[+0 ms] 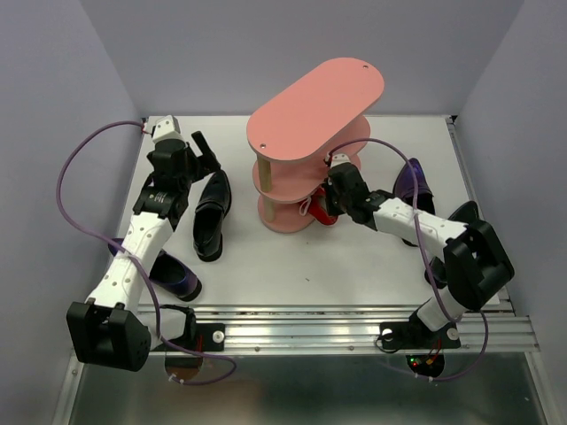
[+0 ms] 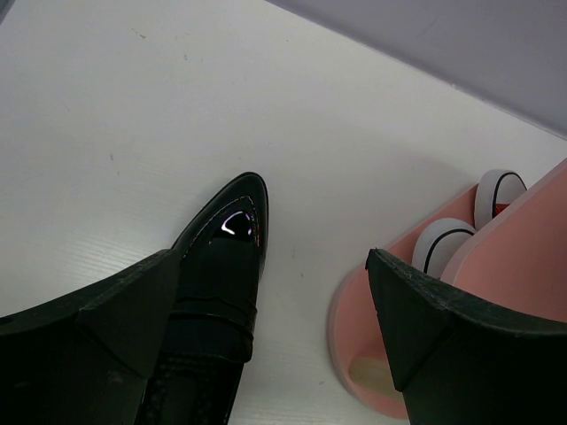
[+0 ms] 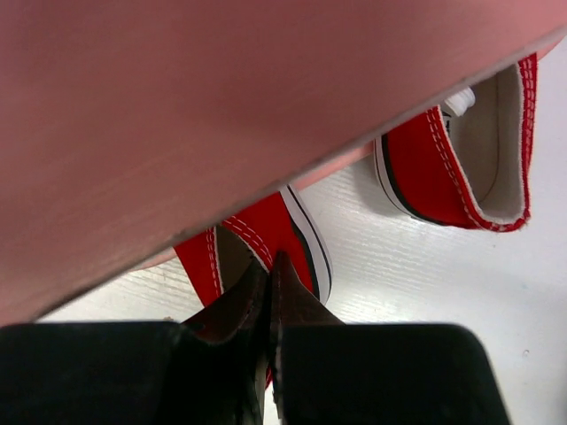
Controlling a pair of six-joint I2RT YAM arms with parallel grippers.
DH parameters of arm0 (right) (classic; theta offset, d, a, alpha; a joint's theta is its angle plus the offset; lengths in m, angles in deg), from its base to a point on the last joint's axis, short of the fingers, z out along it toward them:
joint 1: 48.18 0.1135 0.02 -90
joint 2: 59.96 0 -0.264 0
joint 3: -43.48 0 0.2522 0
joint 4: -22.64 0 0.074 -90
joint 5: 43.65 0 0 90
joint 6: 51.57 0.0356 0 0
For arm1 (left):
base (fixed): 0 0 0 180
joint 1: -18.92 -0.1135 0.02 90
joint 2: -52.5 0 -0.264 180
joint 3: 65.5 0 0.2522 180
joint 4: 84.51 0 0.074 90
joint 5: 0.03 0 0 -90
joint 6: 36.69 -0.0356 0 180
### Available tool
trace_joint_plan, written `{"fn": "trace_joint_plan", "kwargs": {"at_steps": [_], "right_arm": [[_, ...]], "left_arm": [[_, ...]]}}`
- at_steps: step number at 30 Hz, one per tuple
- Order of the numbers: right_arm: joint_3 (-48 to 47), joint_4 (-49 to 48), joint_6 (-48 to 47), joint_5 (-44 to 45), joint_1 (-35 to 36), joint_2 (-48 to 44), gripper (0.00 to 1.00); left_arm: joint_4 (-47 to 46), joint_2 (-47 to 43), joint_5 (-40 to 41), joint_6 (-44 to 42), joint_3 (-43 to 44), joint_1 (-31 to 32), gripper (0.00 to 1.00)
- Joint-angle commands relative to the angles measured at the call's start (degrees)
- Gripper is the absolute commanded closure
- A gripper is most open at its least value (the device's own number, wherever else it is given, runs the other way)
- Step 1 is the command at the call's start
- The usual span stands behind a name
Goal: Place and organize the shoes onto the shoe shelf
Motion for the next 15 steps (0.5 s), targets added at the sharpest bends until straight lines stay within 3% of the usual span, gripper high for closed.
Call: {"fn": "trace_joint_plan", "kwargs": {"at_steps": [1,3,5,7,8,11,15], "right_arm": [[-4.0,-9.9,0.0,-1.0,-0.5,0.0,0.99],[-3.9,-10.1,0.1,-1.1,-0.5,0.2,0.99],[-3.7,-10.1,0.4,-1.2,-0.5,0.0,0.83],[-3.5,-10.1,0.6,-0.9,-0.5,-0.4,0.73],[-3.3,-10.1,0.7,-0.9,-0.5,-0.6,0.63],[-2.3,-10.0,0.9,-1.3,-0.5,-1.6,0.52],[-0.8,-9.3,1.4,-1.7,-0.5,-3.4,0.5]], "left_arm": [[-0.8,-2.1,0.8,-0.5,0.8,-0.1,0.01],[-0.7,-2.4,0.9,-0.5,0.8,-0.1,0.01],[-0.6,-2.6,1.2,-0.5,0.7,-0.1,0.01],[-0.6,-2.6,1.2,-0.5,0.8,-0.1,0.01],[-0.6,-2.5,1.2,-0.5,0.7,-0.1,0.01],[-0.8,-2.3,1.0,-0.3,0.6,-0.2,0.01],[-0.9,-2.3,0.8,0.0,0.3,-0.2,0.01]]}}
